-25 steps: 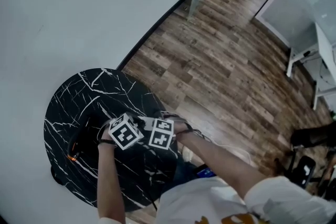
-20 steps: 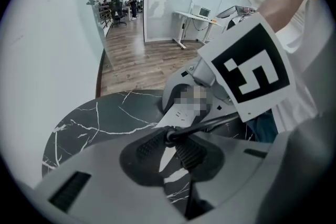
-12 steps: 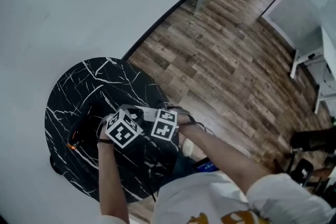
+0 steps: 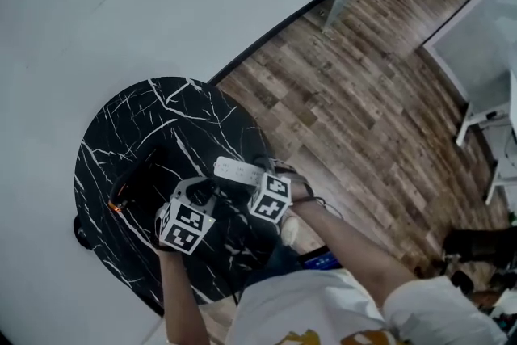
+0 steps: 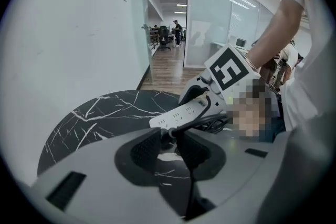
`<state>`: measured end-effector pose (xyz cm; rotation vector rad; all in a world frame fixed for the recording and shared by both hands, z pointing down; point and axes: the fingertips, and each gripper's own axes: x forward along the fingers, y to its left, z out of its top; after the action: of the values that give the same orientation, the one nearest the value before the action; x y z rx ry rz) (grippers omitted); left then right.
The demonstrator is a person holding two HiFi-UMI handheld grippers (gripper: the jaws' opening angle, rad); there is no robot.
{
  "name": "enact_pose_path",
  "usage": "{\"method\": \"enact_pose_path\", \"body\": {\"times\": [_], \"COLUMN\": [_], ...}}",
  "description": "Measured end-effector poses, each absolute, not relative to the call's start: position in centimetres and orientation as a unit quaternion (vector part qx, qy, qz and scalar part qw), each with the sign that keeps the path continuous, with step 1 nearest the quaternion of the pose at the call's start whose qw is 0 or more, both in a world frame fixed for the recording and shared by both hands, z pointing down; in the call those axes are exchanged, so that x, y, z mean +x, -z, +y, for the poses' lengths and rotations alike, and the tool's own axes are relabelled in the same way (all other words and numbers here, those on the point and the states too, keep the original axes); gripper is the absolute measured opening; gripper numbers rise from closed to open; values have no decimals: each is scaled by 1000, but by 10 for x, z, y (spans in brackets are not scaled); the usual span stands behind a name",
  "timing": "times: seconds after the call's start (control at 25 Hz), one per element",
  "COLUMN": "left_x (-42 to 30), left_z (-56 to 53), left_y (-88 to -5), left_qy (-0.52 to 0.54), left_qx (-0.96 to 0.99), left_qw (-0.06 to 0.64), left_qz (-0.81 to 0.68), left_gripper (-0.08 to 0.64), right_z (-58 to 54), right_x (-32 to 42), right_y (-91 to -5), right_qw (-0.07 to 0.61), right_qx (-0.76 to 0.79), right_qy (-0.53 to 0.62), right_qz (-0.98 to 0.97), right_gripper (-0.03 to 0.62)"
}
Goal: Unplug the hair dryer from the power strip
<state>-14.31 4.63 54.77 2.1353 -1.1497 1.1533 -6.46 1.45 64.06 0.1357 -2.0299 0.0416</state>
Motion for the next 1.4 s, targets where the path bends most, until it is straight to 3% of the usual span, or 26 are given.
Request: {"method": "enact_pose_path", "body": {"times": [0.2, 0.6, 0.72, 0.96, 1.04, 1.12, 1.4], "left_x": [-154, -154, -154, -151, -147, -146, -153], "left_z": [58, 57, 58, 55, 56, 57, 64], "left_y": [-551, -541, -535, -525, -525, -525, -530], "left_qy": [-406, -391, -397, -421, -421, -420, -426], "left_qx": [763, 754, 748, 735, 738, 738, 730], "left_qw": [241, 205, 186, 140, 137, 139, 150], "left_qz": [-442, -486, -498, -513, -509, -510, -513], "left_gripper": [78, 80, 80, 80, 89, 91, 104], "right_z": [12, 3, 0, 58, 68, 71, 90], "right_x": [-64, -59, -53, -83, -92, -99, -112], "right_y": [-639, -602, -573, -495, -489, -491, -490], "right_qw": [507, 446, 403, 306, 310, 324, 339], "right_qx": [82, 126, 142, 24, 27, 34, -12], "right_qy": [-35, -43, -93, -217, -200, -173, -188], "right_qz": [-857, -885, -899, -927, -929, -929, -922], "right_gripper": [270, 270, 270, 266, 210, 82, 77]}}
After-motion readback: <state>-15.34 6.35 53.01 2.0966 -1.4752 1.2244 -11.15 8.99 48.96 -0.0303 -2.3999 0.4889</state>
